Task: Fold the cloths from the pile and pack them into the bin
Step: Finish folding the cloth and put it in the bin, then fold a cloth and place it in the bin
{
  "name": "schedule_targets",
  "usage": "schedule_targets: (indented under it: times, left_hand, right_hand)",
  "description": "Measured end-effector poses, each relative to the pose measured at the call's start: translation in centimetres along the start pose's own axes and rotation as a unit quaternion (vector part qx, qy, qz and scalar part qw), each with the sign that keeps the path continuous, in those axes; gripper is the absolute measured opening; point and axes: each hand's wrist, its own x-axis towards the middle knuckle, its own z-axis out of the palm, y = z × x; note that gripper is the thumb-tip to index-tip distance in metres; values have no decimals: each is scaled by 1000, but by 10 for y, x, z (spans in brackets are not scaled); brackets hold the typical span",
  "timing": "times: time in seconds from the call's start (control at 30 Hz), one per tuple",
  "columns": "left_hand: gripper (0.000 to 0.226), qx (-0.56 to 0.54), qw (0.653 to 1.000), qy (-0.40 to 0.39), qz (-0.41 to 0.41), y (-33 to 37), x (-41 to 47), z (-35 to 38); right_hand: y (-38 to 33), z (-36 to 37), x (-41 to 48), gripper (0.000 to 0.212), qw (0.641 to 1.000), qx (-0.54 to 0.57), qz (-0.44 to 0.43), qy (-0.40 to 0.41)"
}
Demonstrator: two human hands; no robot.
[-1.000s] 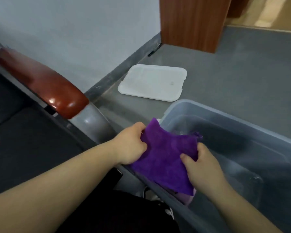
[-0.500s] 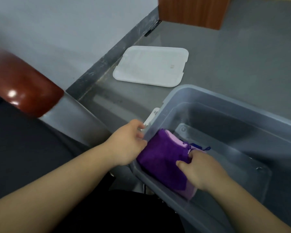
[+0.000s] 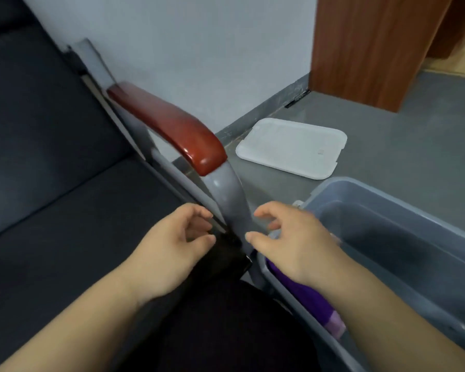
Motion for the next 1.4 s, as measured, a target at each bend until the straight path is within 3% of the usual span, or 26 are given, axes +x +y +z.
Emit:
schedule_targets:
  times: [0.2, 0.33, 0.57, 0.77, 1.0, 1.07, 1.13, 1.23, 1.4]
  left_hand:
    - [34, 73, 984, 159, -17, -43, -87, -90]
    - [34, 71, 963, 251, -59, -91, -152, -156]
    - [31, 26, 901, 401, -165, -186, -275, -241]
    - [34, 37, 857, 441, -263, -243, -350, -274]
    - [43, 27, 835, 435, -336, -285, -381, -288]
    - [45, 28, 835, 428, -345, -289, -382, -290]
    - [46, 29, 836, 424, -347, -292, -382, -290]
    - [46, 25, 840, 417, -345, -294, -381, -292]
    - [52, -2, 842, 417, -342, -295, -378, -297]
  right_hand:
    - [-117, 39, -5, 43, 985, -7, -167, -43]
    - [-207, 93, -18, 41, 957, -45, -270, -95]
    - [-338, 219, -50, 36, 896, -69, -384, -213]
    - [-405, 316, -75, 29, 866, -95, -403, -281]
    - [-442, 423, -90, 71, 859, -121, -340, -362]
    - [-442, 452, -91, 75, 864, -134, -321, -363]
    - [-442, 477, -89, 63, 871, -145, -304, -357]
    - [-445, 493, -82, 25, 874, -169, -312, -332]
    - [-461, 452, -76, 25, 870, -96, -372, -311]
